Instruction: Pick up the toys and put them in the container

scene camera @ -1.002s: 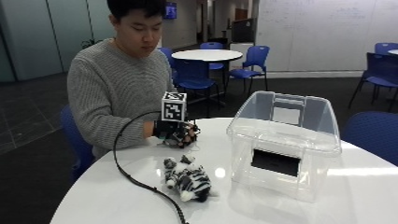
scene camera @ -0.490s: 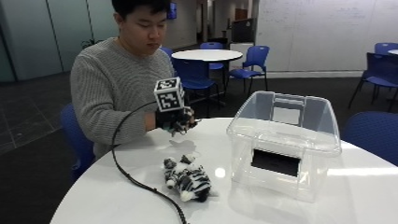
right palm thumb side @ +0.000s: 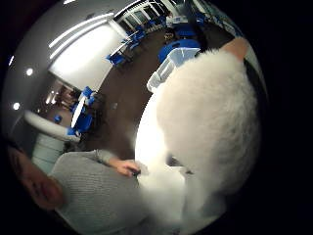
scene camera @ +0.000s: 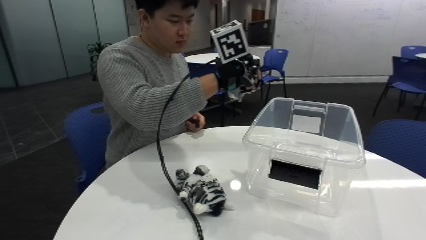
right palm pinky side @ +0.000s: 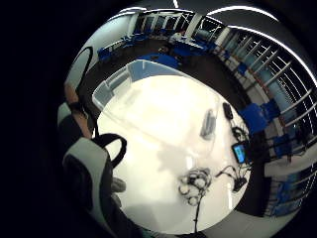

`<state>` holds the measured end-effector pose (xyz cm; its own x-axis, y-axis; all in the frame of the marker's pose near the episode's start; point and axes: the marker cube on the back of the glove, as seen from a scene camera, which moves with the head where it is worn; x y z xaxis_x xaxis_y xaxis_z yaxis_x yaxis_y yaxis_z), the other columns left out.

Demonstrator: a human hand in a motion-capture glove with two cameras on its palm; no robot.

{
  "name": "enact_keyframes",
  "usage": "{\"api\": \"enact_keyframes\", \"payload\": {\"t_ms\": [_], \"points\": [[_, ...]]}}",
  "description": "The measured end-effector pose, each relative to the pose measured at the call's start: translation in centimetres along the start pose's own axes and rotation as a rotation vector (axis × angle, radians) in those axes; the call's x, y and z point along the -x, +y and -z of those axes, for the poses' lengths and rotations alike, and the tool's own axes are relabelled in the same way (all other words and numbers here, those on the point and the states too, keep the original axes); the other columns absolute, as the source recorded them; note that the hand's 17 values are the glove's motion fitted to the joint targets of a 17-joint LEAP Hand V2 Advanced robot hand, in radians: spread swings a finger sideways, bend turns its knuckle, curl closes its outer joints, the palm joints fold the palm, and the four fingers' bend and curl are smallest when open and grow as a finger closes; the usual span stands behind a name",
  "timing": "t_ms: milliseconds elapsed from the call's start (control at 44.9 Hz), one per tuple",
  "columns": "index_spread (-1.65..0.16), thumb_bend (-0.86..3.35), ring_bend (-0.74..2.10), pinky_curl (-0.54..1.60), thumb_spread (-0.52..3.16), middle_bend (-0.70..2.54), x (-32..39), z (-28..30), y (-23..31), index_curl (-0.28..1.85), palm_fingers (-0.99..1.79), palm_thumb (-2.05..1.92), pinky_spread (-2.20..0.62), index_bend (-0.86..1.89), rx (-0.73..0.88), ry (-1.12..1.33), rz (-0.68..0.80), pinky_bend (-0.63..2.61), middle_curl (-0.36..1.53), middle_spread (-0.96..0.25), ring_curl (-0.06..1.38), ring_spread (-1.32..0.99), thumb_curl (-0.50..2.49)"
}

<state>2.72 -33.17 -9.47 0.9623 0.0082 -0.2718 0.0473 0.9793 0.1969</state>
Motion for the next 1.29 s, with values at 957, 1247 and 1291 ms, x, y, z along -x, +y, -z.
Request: {"api": "enact_keyframes", "payload": {"t_ms": [957,1247,1291], "points": [[-0.34,-0.03,0.69,0.42,1.19,0.15,-4.3,-4.4,-4.7,0.16,-0.15,0.08,-0.05,0.12,0.268,-0.182,-0.142,1.16,0.43,-0.18,0.34,-0.2,0.56],[-0.35,-0.02,0.64,0.38,1.27,0.17,-13.1,0.5,11.5,0.19,-0.11,0.06,0.01,0.14,0.241,-0.002,-0.222,1.08,0.39,-0.17,0.32,-0.16,0.46],[-0.35,-0.01,0.63,0.37,1.28,0.17,-15.2,0.8,13.3,0.2,-0.1,0.06,0.02,0.16,0.236,0.005,-0.337,1.07,0.39,-0.17,0.31,-0.16,0.45]]}}
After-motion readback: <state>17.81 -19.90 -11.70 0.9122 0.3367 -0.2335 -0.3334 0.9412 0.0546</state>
